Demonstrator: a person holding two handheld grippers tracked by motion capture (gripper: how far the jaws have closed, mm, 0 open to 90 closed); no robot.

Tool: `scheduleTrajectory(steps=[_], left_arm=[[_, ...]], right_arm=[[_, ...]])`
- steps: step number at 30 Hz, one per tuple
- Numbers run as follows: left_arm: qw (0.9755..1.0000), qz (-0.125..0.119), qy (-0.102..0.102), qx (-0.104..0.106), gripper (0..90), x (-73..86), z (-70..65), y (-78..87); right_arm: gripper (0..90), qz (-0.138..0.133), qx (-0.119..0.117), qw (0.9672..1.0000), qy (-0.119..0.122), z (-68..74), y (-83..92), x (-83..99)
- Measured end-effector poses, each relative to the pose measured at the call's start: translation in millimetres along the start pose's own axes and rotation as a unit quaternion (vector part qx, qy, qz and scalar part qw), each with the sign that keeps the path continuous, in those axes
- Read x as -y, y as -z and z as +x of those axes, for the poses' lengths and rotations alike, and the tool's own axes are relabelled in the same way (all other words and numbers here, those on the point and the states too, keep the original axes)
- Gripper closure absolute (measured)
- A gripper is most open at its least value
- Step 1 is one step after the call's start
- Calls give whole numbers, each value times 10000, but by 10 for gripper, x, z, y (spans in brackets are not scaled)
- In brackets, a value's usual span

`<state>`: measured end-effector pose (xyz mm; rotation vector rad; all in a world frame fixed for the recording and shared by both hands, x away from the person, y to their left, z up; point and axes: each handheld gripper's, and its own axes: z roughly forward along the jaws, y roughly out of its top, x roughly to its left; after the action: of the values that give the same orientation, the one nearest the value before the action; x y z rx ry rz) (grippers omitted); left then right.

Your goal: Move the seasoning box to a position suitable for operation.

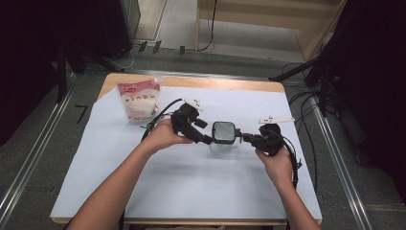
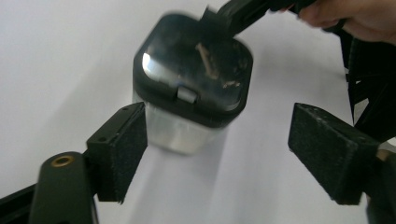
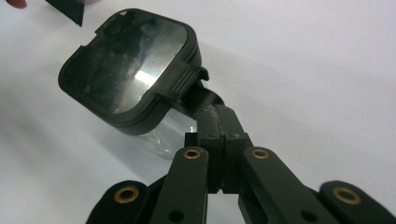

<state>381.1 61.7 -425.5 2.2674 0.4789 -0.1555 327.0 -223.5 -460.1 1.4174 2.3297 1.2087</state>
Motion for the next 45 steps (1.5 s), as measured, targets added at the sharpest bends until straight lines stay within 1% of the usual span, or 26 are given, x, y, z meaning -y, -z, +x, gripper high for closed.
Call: scheduleTrajectory(steps=[1,2,4,5,6,8,9,11,13,15,16,17,18,20,23,24,27,29,30,31,35,36,37,39,42,45], left_arm=[[9998,74,-172,-57,212,-53,4,1],[9997,76,-217,-69,206,-75,17,-3],[9998,85,-194,-68,189,-99,49,-11],[9998,84,-162,-39,188,-100,69,-21],[9998,57,-171,-8,184,-93,91,-31],[9996,91,-266,-26,186,-64,100,-69],[9991,132,-392,-50,187,-41,93,-103],[9984,262,-487,-111,186,-23,96,-164],[9987,316,-398,-56,178,-10,109,-209],[9988,345,-330,-56,176,2,116,-246],[9986,383,-350,-39,177,7,113,-265],[9984,389,-412,-69,177,14,115,-289],[9984,400,-392,-81,177,23,111,-315],[9981,409,-459,-99,174,36,119,-354],[9982,317,-504,-119,171,49,130,-402],[9982,279,-516,-96,171,47,135,-414],[9975,131,-682,-89,157,37,139,-449],[9975,74,-703,-33,151,44,156,-466],[9976,47,-692,-3,148,50,164,-475],[9972,62,-745,-3,147,51,167,-471],[9968,81,-790,-85,155,45,145,-468],[9968,132,-783,-95,156,38,144,-462],[9971,130,-745,-108,156,34,131,-463],[9969,158,-752,-151,158,28,123,-460],[9970,184,-741,-126,160,21,125,-453],[9970,208,-741,-114,161,13,139,-446]], right_arm=[[900,-8,-42,10000,-17,-31,-14,-9],[900,-1,-66,10000,-54,-45,-26,-15],[900,12,-82,9999,-90,-59,-35,-24],[900,7,-107,9999,-105,-64,-39,-26],[900,14,-112,9999,-97,-71,-44,-31],[900,17,-134,9998,-127,-93,-67,-35],[900,34,-140,9998,-142,-98,-70,-34],[900,71,-148,9998,-119,-122,-86,-30],[900,73,-130,9998,-116,-122,-94,-29],[900,66,-129,9998,-126,-122,-96,-31],[900,60,-124,9998,-124,-122,-97,-33],[900,70,-122,9998,-134,-119,-95,-34],[900,67,-110,9999,-110,-116,-94,-34],[900,60,-110,9999,-102,-111,-90,-30],[900,81,-95,9999,-109,-106,-87,-30],[900,76,-97,9999,-99,-105,-87,-30],[900,78,-94,9999,-105,-105,-87,-30],[900,57,-103,9999,-110,-110,-91,-32],[900,59,-108,9999,-121,-111,-90,-32],[900,66,-119,9998,-133,-111,-84,-32],[900,52,-151,9998,-139,-121,-87,-34],[900,58,-154,9998,-149,-124,-89,-34],[900,56,-156,9997,-157,-127,-89,-35],[900,51,-163,9998,-134,-127,-91,-35],[900,34,-156,9998,-122,-123,-96,-38],[900,35,-169,9997,-166,-128,-99,-40]])
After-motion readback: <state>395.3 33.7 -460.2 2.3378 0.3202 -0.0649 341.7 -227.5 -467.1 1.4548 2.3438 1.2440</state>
